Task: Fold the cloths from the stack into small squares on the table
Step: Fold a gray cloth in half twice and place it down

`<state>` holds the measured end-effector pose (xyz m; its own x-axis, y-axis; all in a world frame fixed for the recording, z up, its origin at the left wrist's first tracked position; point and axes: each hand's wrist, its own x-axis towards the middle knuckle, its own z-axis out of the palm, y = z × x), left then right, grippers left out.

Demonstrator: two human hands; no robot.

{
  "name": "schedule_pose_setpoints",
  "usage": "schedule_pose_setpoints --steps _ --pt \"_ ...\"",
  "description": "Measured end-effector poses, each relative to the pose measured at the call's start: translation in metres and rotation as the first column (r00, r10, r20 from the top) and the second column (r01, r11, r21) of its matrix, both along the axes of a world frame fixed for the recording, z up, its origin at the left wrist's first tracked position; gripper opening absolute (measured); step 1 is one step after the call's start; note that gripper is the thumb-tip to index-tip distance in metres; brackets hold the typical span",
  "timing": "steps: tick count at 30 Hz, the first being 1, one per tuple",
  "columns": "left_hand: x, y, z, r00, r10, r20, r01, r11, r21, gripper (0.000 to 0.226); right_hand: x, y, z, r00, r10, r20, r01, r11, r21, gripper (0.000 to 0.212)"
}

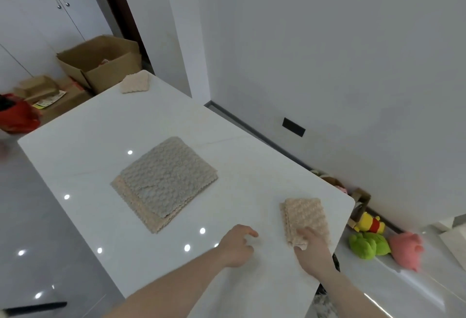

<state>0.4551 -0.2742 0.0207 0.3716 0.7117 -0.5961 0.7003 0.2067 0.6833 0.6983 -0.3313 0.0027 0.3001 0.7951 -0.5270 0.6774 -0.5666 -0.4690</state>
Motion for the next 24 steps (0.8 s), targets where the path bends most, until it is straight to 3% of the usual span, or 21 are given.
schedule_pose_setpoints --steps 7,10,13,19,24 --pt "-0.176 0.018 0.019 0.969 0.176 -0.176 -0.125 0.955 0.268 0.035 -0.098 0.007 0.003 0.999 -0.008 -0.048 0.011 0.999 0.045 0.049" --pt "-0.243 0.037 0.022 0.949 0.188 -0.254 -0.085 0.927 0.366 0.03 -0.148 0.01 0.004 0.994 -0.01 -0.11 0.02 0.995 0.096 0.049" --pt "-0.288 0.062 0.017 0.939 0.158 -0.306 -0.04 0.932 0.36 0.033 -0.196 0.012 0.004 0.988 -0.043 -0.151 0.059 0.993 0.104 0.05" --pt "-0.334 0.101 0.012 0.972 -0.067 -0.225 0.147 0.92 0.364 0.032 -0.287 0.02 0.012 0.983 -0.151 -0.101 0.159 0.984 0.078 0.048" --pt "-0.374 0.106 0.031 0.984 -0.107 -0.145 0.157 0.902 0.402 0.033 -0.361 0.027 0.037 0.976 -0.156 -0.15 0.175 0.977 0.122 0.048"
